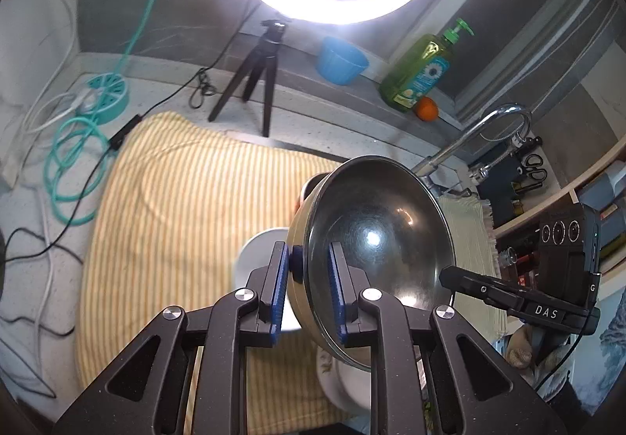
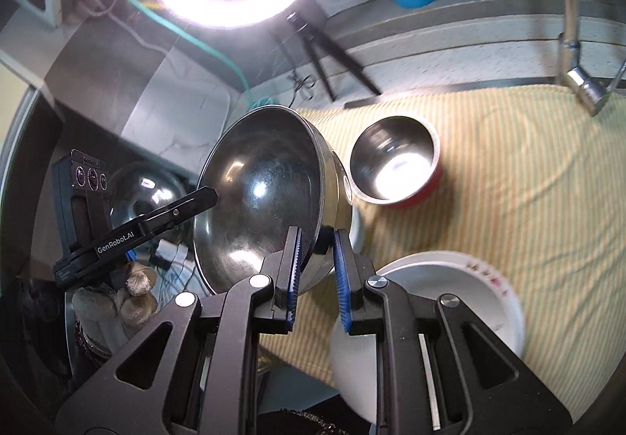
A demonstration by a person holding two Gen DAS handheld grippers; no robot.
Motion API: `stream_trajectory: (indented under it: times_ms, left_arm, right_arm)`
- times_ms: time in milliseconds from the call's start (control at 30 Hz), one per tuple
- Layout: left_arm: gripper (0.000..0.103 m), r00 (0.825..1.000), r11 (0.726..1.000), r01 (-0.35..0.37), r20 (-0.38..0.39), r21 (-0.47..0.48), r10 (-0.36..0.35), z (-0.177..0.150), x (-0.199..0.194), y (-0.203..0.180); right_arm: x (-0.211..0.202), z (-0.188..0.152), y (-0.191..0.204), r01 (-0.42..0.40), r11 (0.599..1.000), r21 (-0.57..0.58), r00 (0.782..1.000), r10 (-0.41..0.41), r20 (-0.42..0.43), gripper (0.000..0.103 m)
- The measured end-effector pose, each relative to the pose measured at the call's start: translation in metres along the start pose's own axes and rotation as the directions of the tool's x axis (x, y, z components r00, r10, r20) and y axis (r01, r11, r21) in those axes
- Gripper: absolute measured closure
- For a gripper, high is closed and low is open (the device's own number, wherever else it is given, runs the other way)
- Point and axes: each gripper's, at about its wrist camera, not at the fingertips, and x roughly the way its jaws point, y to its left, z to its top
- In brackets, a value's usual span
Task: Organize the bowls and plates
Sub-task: 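Lift the large steel bowl with both grippers and carry it across the cloth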
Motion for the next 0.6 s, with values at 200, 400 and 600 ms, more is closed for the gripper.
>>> stream_trajectory:
  times_ms: [200,400,600]
  left_arm:
    - [0.085,1.0,0.998,-0.027,0.014,-0.056,0.028,-0.022,-0.019,0.03]
    - [0.085,0.999,0.991,-0.051,0.012,-0.121,0.052,-0.048,-0.031,0.057]
    - [0.085,0.997,0.98,-0.081,-0.006,-0.179,0.081,-0.072,-0.035,0.084]
  right_arm:
    - [0.028,-0.019,0.025,-0.015,0.999,-0.036,0.998,0.012,-0.063,0.086]
    - [0.059,-0.042,0.042,-0.034,0.998,-0.051,0.989,0.026,-0.144,0.086]
    - [0.092,-0.063,0.053,-0.04,0.997,-0.068,0.974,0.024,-0.226,0.086]
